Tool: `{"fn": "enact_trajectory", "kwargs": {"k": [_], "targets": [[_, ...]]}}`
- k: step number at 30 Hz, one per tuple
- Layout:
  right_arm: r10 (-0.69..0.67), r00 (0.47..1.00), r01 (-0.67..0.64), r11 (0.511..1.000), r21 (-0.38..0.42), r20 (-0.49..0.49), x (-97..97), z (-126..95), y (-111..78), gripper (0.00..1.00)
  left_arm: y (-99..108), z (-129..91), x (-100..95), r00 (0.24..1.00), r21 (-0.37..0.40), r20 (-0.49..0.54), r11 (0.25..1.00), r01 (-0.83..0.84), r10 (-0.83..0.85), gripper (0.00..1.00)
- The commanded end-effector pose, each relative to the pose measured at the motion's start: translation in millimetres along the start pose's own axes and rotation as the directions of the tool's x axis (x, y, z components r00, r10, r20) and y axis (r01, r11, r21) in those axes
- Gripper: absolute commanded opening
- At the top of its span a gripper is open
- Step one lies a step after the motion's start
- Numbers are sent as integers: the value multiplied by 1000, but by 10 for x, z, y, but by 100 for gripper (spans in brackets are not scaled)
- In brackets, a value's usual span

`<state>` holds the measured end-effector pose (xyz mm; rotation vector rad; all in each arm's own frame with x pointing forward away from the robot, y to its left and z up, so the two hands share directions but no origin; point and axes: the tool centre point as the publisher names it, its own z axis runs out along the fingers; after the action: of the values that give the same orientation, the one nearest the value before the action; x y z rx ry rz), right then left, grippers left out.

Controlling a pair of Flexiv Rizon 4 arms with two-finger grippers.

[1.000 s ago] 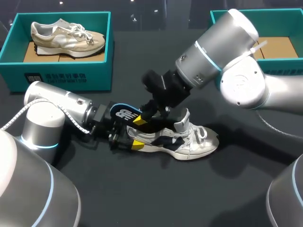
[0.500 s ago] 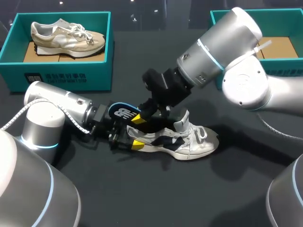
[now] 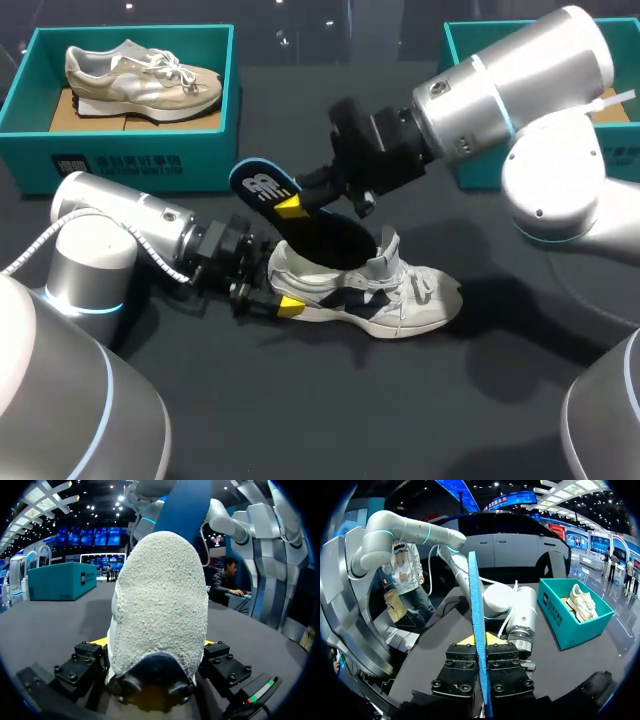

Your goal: Take the shoe out of the shoebox, open the shoe tongue, remove and reinsert the insole, then place the shoe into the shoebox

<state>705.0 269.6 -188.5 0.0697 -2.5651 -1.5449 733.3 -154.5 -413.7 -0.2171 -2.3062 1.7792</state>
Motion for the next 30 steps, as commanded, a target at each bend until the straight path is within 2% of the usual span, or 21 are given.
{"fn": "enact_trajectory", "kwargs": {"k": [1, 9, 12, 14, 16, 19, 20, 22, 30], "targets": [[1, 1000, -1, 1000, 5, 5, 53, -120, -8, 0, 32, -1, -18, 1000, -1, 1, 1000, 0, 0, 0], [1, 1000, -1, 1000, 5, 5, 53, -120, -8, 0, 32, -1, -18, 1000, -1, 1, 1000, 0, 0, 0], [30, 998, -25, 996, -85, 58, 90, -443, 61, 0, 32, -1, -18, 1000, -1, 1, 1000, 0, 0, 0], [66, 994, -60, 996, -67, 87, 118, -669, 82, 0, 32, -1, -18, 1000, -1, 1, 1000, 0, 0, 0], [93, 990, -84, 992, -94, 101, 148, -877, 104, 0, 32, -1, -18, 1000, -1, 1, 1000, 0, 0, 0], [139, 986, -123, 979, -164, 88, 190, -1139, 128, 0, 32, -1, -18, 1000, -1, 1, 1000, 0, 0, 0], [163, 986, -151, 968, -202, 44, 194, -1209, 119, 0, 32, -1, -18, 1000, -1, 1, 1000, 0, 0, 0], [185, 981, -171, 967, -189, 58, 228, -1350, 123, 0, 32, -1, -18, 1000, -1, 1, 1000, 0, 0, 0], [185, 981, -171, 967, -189, 58, 228, -1350, 123, 0, 32, -1, -18, 1000, -1, 1, 1000, 0, 0, 0]]}}
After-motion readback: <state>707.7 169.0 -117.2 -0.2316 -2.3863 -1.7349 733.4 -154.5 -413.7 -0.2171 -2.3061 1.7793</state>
